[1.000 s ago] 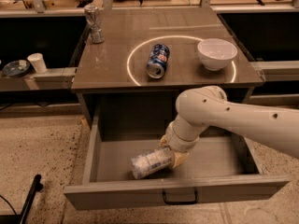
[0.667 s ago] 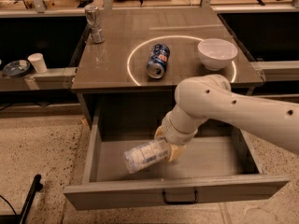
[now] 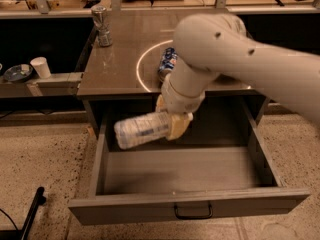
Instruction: Pick blue plastic bottle from top drawer and place on counter
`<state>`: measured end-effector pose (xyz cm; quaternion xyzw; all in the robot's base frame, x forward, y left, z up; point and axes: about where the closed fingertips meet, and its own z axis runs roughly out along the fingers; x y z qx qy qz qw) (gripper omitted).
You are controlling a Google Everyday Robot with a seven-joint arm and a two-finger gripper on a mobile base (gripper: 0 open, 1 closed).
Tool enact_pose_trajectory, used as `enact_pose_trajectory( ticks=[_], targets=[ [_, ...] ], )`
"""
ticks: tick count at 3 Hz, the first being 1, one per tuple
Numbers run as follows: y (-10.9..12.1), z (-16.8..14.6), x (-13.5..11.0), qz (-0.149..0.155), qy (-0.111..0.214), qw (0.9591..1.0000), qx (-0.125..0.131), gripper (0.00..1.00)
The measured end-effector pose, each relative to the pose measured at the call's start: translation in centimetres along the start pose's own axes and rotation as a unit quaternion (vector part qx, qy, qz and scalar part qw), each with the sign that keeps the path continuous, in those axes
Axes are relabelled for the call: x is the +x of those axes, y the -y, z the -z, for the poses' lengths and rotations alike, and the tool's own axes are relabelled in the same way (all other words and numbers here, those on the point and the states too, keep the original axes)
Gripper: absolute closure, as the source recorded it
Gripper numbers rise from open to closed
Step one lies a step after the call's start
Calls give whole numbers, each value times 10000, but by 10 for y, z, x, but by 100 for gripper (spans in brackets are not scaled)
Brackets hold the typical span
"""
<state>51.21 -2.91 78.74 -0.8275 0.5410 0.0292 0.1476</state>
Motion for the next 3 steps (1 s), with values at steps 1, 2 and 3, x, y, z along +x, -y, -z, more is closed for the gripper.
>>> enact_pose_trajectory(
  ticks=[1,2,3],
  targets=[
    [52,63,-12,-561,21,9984,19,100],
    [100,104,-13,-982,-41,9946,332,100],
    [153,133,-3,-1886,-294,9756,1082,100]
  ],
)
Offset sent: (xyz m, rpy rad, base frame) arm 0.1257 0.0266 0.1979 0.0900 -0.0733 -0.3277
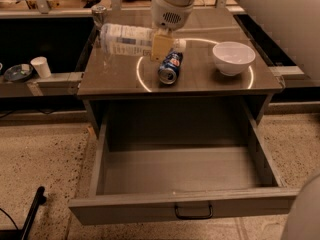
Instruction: Pick blue plastic bottle from top drawer and place on counter
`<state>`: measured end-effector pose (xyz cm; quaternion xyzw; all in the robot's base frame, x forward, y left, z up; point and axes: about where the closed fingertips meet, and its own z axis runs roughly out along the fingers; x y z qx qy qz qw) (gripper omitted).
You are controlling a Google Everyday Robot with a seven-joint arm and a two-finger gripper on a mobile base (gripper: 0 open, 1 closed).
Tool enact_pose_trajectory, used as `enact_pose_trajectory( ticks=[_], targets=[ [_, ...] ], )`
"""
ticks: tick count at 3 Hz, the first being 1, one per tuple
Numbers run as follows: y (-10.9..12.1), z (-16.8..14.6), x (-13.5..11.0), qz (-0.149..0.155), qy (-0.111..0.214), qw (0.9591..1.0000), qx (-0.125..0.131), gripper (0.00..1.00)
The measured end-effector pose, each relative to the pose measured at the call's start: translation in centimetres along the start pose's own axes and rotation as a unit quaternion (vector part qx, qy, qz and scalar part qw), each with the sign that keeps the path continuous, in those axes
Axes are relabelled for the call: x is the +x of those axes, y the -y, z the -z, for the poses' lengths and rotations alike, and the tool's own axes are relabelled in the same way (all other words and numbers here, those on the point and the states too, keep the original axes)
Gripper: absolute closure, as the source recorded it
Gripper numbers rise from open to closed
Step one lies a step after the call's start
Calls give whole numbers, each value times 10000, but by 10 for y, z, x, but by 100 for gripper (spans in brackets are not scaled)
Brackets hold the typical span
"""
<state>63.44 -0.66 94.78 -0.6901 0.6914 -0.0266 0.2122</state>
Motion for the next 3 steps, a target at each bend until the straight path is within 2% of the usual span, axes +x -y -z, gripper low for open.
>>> enact_pose_trajectory(
  ticks=[1,2,3],
  targets=[
    [-5,-2,0,-166,9,9998,-77,100],
    [-4,-2,0,-166,11,9998,-93,100],
    [8,-7,-9,-394,25,9989,-256,100]
  ],
)
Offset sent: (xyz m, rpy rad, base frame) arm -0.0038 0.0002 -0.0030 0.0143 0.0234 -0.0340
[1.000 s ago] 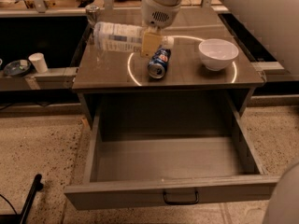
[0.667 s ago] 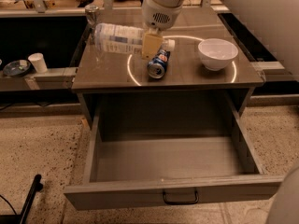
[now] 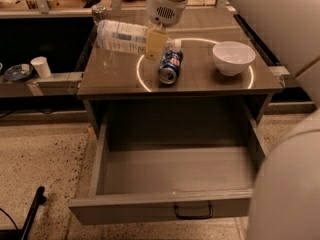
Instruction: Pick blue plastic bottle from top drawer and place on counter
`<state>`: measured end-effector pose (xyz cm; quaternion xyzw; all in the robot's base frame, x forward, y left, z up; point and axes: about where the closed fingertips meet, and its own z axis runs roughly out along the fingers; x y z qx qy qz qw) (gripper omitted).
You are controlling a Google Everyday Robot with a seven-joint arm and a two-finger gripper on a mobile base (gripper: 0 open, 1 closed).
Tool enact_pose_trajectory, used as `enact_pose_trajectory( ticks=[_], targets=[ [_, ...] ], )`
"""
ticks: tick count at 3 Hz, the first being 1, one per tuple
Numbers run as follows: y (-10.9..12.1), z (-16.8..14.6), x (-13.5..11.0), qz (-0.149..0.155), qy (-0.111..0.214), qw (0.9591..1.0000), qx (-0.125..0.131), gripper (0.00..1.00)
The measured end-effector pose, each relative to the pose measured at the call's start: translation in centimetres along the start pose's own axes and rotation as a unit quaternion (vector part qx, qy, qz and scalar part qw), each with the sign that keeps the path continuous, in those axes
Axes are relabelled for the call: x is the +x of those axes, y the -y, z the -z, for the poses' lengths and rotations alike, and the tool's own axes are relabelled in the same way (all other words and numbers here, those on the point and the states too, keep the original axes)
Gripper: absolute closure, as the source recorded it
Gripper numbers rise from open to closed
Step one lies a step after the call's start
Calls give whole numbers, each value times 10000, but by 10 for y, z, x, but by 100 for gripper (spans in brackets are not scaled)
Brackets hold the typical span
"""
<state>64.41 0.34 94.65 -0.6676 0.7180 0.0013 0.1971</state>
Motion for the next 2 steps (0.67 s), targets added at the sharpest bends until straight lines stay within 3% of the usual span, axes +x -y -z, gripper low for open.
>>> enact_pose_trajectory(
  ticks=[1,2],
  targets=[
    [35,-17,-12,-797,36,9966,-204,100],
    [59,-30,-25,-1200,32,9926,-158,100]
  ],
)
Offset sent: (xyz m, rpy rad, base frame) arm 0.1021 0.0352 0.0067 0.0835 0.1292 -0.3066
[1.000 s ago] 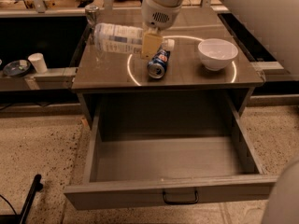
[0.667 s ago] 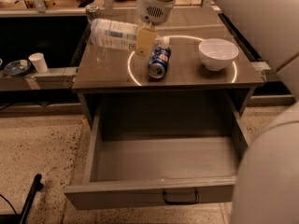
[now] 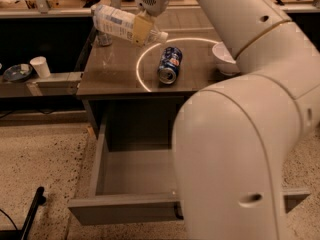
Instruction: Pick blue plastic bottle from top drawer and place on counter
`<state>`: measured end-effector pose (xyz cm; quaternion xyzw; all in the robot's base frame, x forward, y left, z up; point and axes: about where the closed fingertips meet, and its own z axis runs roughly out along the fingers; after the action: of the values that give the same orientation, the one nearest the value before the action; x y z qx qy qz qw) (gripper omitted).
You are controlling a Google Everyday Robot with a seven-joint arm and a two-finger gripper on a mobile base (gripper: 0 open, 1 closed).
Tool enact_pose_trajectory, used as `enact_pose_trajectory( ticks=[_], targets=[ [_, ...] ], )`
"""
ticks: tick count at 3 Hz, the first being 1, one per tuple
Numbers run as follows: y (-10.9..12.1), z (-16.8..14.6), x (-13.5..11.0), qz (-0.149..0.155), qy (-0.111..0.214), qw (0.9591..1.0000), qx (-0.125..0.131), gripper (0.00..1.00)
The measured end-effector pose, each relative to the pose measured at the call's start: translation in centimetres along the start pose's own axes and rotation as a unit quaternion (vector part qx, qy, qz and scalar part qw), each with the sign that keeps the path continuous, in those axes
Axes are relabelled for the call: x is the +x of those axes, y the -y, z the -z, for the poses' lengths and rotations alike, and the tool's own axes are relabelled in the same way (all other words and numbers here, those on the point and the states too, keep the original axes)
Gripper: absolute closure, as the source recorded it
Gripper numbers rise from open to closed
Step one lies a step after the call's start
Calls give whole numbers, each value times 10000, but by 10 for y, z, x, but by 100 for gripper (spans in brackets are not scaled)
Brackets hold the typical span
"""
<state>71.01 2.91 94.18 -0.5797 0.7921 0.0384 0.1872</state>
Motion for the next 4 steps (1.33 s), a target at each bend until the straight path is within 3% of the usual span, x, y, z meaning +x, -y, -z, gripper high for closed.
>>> enact_pose_trajectory(
  ticks=[1,2,3,4],
  targets=[
    [16,-30,-19,-473,102,9988,-30,100],
    [19,-71,-27,-669,-278,9974,-51,100],
    [20,-101,-19,-838,-625,9945,-92,100],
    [16,-112,-27,-592,-491,9969,-175,85]
  ],
)
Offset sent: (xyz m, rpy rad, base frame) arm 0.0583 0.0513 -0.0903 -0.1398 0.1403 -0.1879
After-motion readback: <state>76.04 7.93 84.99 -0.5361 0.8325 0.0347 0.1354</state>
